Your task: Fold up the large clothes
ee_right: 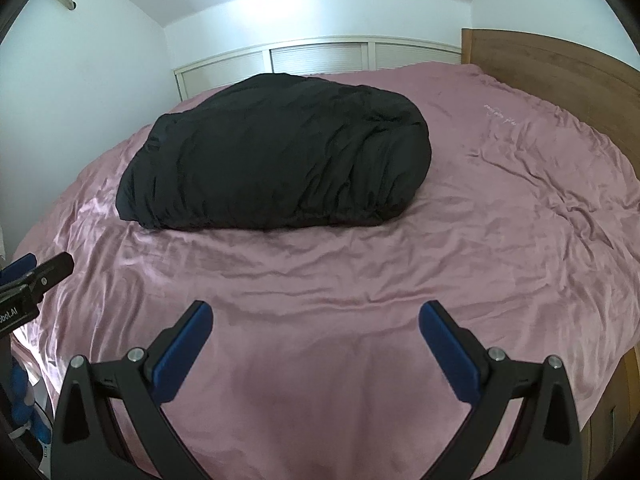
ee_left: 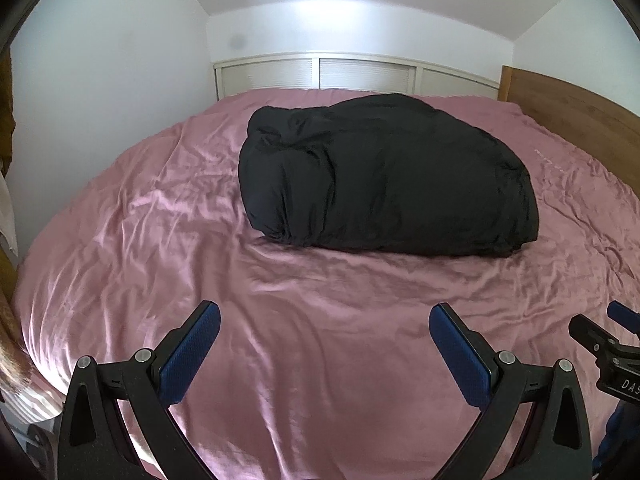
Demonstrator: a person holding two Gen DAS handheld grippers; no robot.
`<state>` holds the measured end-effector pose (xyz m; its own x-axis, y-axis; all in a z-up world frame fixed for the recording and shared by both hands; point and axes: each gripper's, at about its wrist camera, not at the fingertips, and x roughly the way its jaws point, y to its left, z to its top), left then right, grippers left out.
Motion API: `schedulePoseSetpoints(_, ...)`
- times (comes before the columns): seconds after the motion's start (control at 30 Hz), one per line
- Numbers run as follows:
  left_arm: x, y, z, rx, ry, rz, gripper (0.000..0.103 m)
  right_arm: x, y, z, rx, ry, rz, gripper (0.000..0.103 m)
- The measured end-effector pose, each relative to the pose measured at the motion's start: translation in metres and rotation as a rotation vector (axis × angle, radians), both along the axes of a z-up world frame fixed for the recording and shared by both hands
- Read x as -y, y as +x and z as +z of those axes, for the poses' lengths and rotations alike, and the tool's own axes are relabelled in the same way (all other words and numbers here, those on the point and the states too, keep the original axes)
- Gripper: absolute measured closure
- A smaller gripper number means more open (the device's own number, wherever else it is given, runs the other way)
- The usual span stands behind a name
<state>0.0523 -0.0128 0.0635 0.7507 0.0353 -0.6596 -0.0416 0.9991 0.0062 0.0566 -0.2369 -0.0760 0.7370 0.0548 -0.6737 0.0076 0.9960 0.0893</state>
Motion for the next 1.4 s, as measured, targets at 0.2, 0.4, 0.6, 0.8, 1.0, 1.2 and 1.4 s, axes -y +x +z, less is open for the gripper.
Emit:
schedulePoseSetpoints(0.2,-0.006,0.009,-0.005,-0.009,-0.007,0.011,0.001,0.001,0.007,-0.008,-0.019,-0.002,0.0,0.0)
schedulePoseSetpoints(0.4,-0.005,0.013,-0.008,-0.018,-0.009,0.009,0.001,0.003,0.009,-0.012,-0.023,0.002,-0.006,0.0)
schedulePoseSetpoints(0.6,-0.004,0.012,-0.008,-0.014,-0.008,0.005,0.001,0.006,0.01,-0.014,-0.019,0.004,-0.007,0.0)
schedulePoseSetpoints(0.8,-0.004,0.012,-0.008,-0.013,-0.014,0.001,0.001,0.004,0.009,-0.013,-0.021,0.006,-0.014,0.0)
schedulePoseSetpoints(1.0,-0.003,0.01,-0.004,0.0,-0.015,0.004,0.001,0.004,0.007,-0.014,-0.019,0.009,-0.023,0.0)
schedulePoseSetpoints(1.2,-0.003,0.01,-0.004,-0.003,-0.009,-0.004,0.001,0.006,0.006,-0.015,-0.02,0.011,-0.032,0.0)
schedulePoseSetpoints(1.4,-0.004,0.009,-0.007,-0.01,-0.003,-0.006,0.001,0.009,0.005,-0.011,-0.01,0.009,-0.05,0.0)
